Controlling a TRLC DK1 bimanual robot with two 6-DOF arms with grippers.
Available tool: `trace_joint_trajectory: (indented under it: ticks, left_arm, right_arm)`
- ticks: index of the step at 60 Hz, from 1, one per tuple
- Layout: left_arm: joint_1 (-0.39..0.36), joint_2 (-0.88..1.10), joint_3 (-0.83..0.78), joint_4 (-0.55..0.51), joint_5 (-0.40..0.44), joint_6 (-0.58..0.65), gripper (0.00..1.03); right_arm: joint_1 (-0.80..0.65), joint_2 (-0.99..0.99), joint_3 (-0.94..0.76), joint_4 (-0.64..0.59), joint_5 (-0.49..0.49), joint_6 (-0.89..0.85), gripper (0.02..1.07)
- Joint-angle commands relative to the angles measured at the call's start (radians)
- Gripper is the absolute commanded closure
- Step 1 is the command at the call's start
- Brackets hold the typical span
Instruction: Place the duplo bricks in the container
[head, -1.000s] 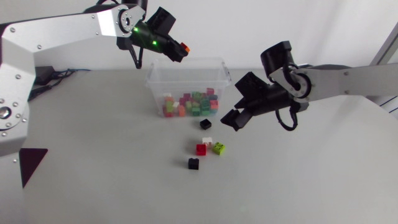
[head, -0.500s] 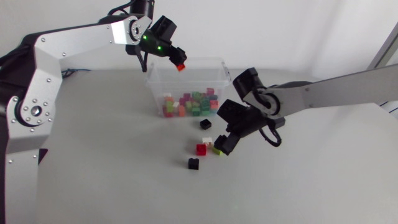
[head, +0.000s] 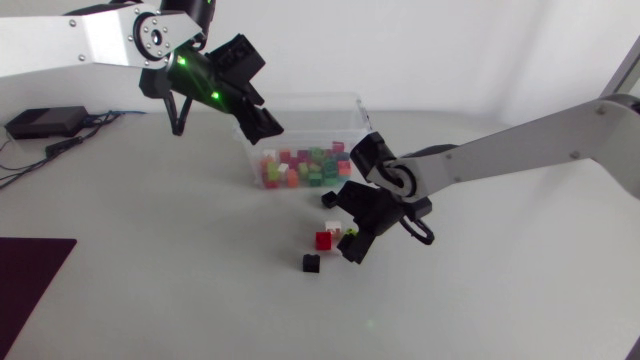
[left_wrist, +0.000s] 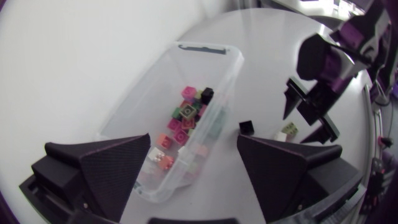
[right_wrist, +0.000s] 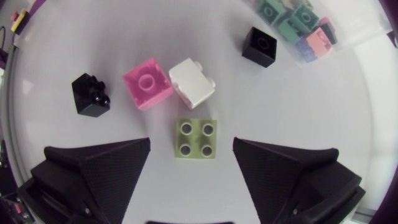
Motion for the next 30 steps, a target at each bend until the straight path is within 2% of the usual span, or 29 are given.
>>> trace_joint_trajectory:
  ticks: [1,6,14,25,30]
  left_arm:
    - [-0.014,-0.044,-0.107,-0.026,0.010,0.091,0.06]
    - [-0.042,-0.068,-0.203,-0.041,0.025,0.153,0.06]
    - [-0.091,-0.077,-0.305,-0.044,0.025,0.196,0.06]
    - [-0.157,-0.053,-0.374,-0.044,0.027,0.216,0.06]
    - [-0.181,-0.031,-0.378,-0.047,0.027,0.216,0.06]
  right_arm:
    - [0.013,0.035,0.035,-0.011,0.007,0.004,0.17]
    - [0.015,0.051,0.049,-0.011,0.008,0.002,0.24]
    - [0.021,0.069,0.063,-0.014,0.016,-0.001,0.48]
    - [0.016,0.081,0.079,-0.042,0.033,0.000,0.75]
    - [0.012,0.083,0.078,-0.056,0.034,-0.001,0.77]
